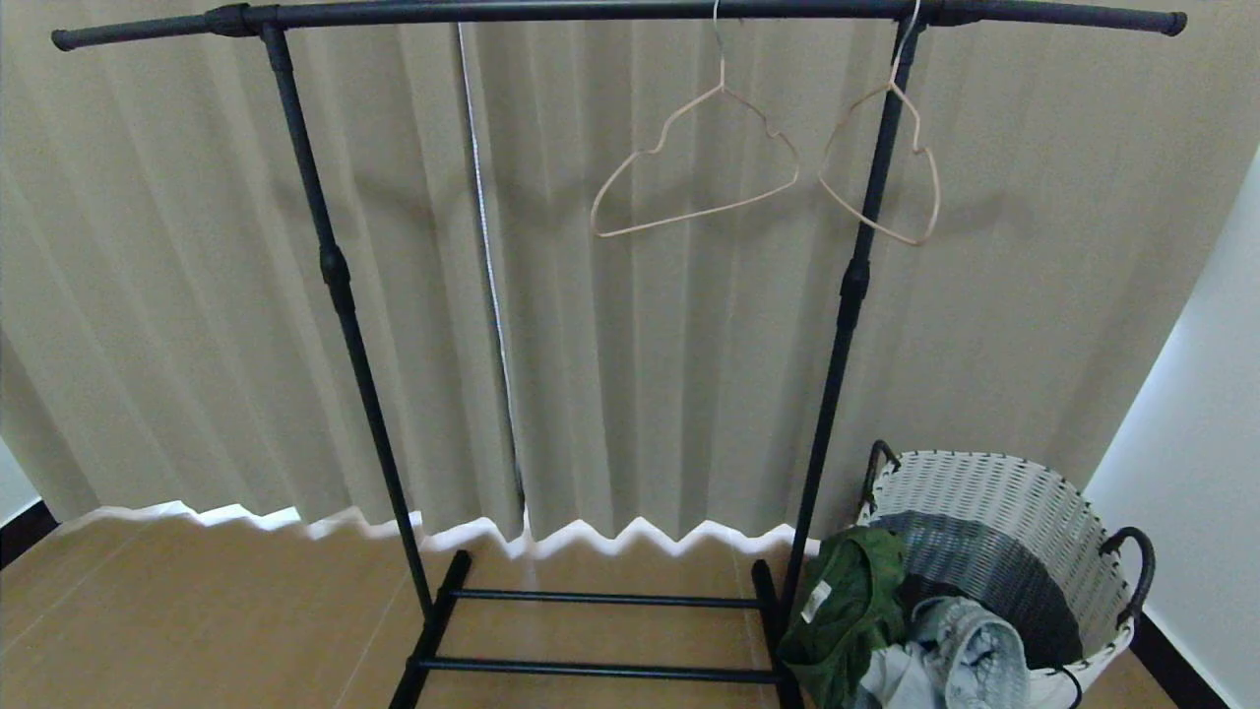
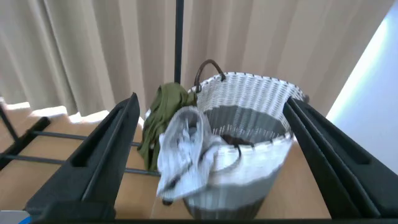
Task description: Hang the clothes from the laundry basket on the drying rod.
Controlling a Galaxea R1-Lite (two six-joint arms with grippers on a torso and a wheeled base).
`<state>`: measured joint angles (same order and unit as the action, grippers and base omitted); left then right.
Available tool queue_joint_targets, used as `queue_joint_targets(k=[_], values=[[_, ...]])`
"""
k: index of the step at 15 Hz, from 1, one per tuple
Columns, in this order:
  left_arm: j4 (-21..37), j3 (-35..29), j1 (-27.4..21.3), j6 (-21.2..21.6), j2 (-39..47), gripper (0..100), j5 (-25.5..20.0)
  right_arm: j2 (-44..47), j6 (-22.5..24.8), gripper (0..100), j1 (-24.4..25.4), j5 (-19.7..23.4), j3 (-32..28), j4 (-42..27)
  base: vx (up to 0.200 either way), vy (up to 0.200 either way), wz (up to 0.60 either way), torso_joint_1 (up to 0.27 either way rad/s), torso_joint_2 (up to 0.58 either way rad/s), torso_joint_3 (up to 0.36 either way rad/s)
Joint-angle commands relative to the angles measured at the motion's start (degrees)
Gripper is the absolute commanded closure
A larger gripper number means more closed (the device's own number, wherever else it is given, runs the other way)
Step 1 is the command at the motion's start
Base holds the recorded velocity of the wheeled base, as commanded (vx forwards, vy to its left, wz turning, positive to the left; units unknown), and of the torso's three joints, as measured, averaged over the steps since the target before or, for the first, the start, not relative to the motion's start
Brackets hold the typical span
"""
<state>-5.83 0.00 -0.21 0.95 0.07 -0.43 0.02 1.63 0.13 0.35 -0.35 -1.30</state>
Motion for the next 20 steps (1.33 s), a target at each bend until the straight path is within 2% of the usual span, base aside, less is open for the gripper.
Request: queue_joint_targets(k=[1,6,9,10,11,12,14,15,16,18,19,20], values=[[-0.1,0.0,0.0,0.0,0.0,0,0.0,0.0,-0.1,0,0.0,-0.1,0.1,0.0,0.2,0.0,0.0,0.012,0.0,0.002],[-0.1,0.0,0.0,0.0,0.0,0,0.0,0.0,0.3,0,0.0,-1.0,0.3,0.7,0.16,0.0,0.0,0.003,0.0,0.005],[-0.1,0.0,0.0,0.0,0.0,0,0.0,0.0,2.8,0,0.0,-1.1,-0.7,1.0,0.0,0.0,0.0,0.0,0.0,0.0],[-0.1,0.0,0.0,0.0,0.0,0,0.0,1.6,7.0,0,0.5,-1.0,-5.4,-0.3,0.0,0.0,0.0,0.0,0.0,0.0],[-0.1,0.0,0.0,0.0,0.0,0,0.0,5.0,10.0,0,1.1,-1.1,-8.1,-2.5,0.0,0.0,0.0,0.0,0.0,0.0],[-0.1,0.0,0.0,0.0,0.0,0,0.0,9.6,15.2,0,1.4,-1.1,-11.0,-4.6,0.0,0.0,0.0,0.0,0.0,0.0],[-0.1,0.0,0.0,0.0,0.0,0,0.0,22.8,23.5,0,1.3,-2.5,-12.9,-5.6,0.0,0.0,0.0,0.0,0.0,0.0],[-0.1,0.0,0.0,0.0,0.0,0,0.0,28.1,24.7,0,1.2,-3.8,-13.0,-5.6,0.0,0.0,0.0,0.0,0.0,0.0],[-0.1,0.0,0.0,-0.1,0.0,0,0.1,37.5,27.0,0,1.2,-5.5,-13.0,-5.5,0.0,0.0,0.0,0.0,0.0,0.0],[-0.1,0.0,0.0,-0.1,0.0,0,0.2,49.8,30.7,0,1.1,-6.4,-12.9,-4.7,0.0,0.0,0.0,0.0,0.0,0.0],[-0.1,0.0,0.0,-0.1,0.0,0,0.2,51.8,31.9,0,1.1,-6.5,-12.7,-4.2,0.0,0.0,0.0,0.0,0.0,0.0],[-0.1,0.0,0.0,-0.1,0.0,0,0.2,56.0,35.2,0,1.1,-6.5,-12.6,-3.3,0.0,0.0,0.0,0.0,0.0,0.0]])
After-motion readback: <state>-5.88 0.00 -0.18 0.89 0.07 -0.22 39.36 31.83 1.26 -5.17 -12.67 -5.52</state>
